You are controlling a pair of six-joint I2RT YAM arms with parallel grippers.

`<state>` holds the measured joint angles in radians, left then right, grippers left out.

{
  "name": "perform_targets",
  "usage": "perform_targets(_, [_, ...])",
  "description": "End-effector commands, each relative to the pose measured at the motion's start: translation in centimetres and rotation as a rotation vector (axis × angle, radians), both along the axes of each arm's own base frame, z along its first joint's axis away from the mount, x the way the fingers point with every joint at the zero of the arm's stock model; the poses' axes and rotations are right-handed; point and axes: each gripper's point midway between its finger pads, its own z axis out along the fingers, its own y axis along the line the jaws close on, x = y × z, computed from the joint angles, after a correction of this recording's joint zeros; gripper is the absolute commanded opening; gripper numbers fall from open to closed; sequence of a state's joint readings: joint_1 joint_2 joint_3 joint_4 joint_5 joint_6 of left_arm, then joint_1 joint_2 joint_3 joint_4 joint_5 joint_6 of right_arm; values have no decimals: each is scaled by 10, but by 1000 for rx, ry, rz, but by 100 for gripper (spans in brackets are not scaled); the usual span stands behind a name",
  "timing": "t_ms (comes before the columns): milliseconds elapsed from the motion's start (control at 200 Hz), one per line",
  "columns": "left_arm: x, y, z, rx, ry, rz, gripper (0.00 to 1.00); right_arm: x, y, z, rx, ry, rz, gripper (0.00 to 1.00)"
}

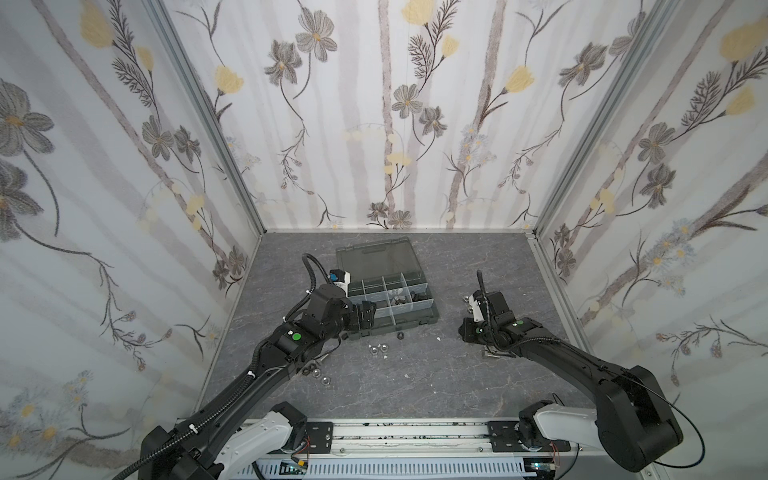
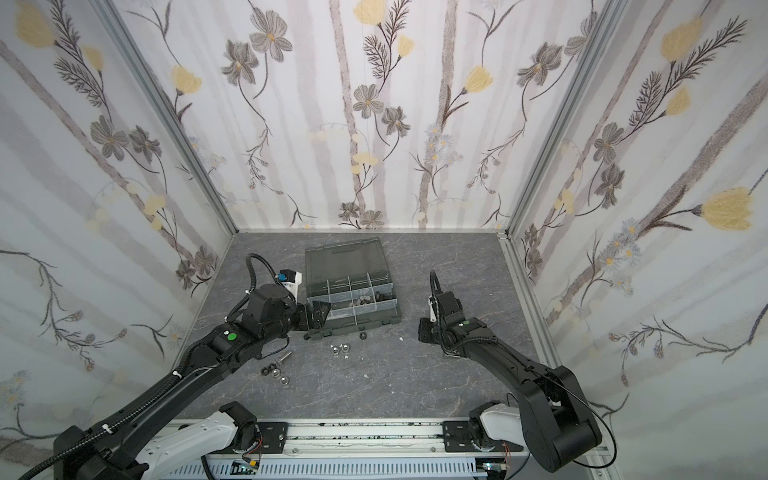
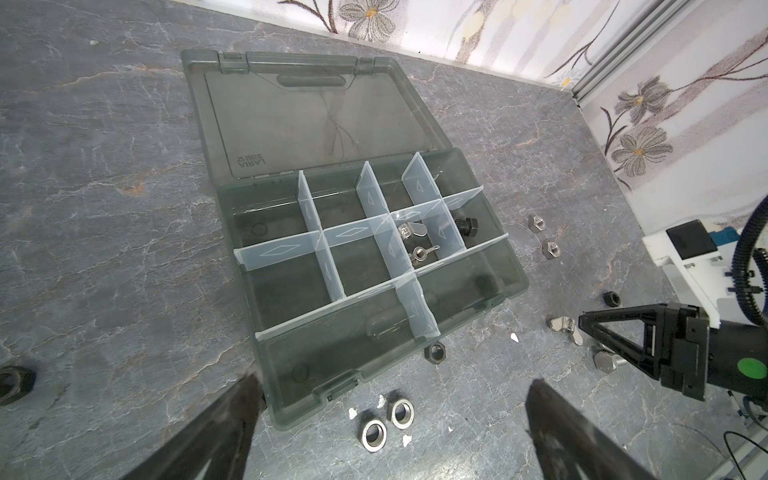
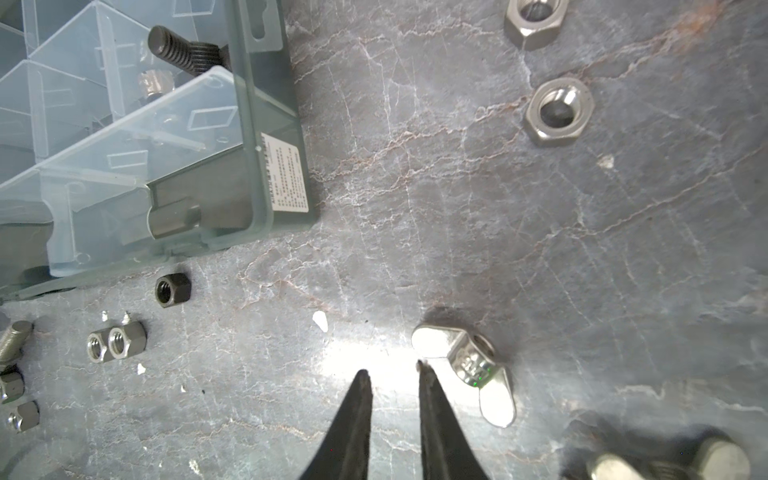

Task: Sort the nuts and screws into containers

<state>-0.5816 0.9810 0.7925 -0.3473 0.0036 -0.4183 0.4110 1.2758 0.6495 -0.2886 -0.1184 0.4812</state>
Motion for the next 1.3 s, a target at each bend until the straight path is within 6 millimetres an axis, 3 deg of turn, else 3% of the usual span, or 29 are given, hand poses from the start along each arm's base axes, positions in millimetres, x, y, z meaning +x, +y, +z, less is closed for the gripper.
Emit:
perform_targets(0, [3,-1,7,-10,-22,1,100,4,-15,-5,-78,11,-6,30])
perform_targets(150, [3,0,7,-11,-21,4,100,14,-23,-9,-23,26,-31,41])
perform_targets(350, [3,0,5,-4,-19,4,100,12,-12,-19,80,79,5,53])
perform_targets(869, [3,-1,7,-7,-24,1,100,-14,0,-35,72,127,46,47])
perform_targets(1119, [3,-1,8,-12,-23,0,100,-8,-14,-30,-49,88,5,43])
perform_targets(1299, [3,-1,9,-12,-25,1,100,-8,-13,-32,-105,81,-7,41])
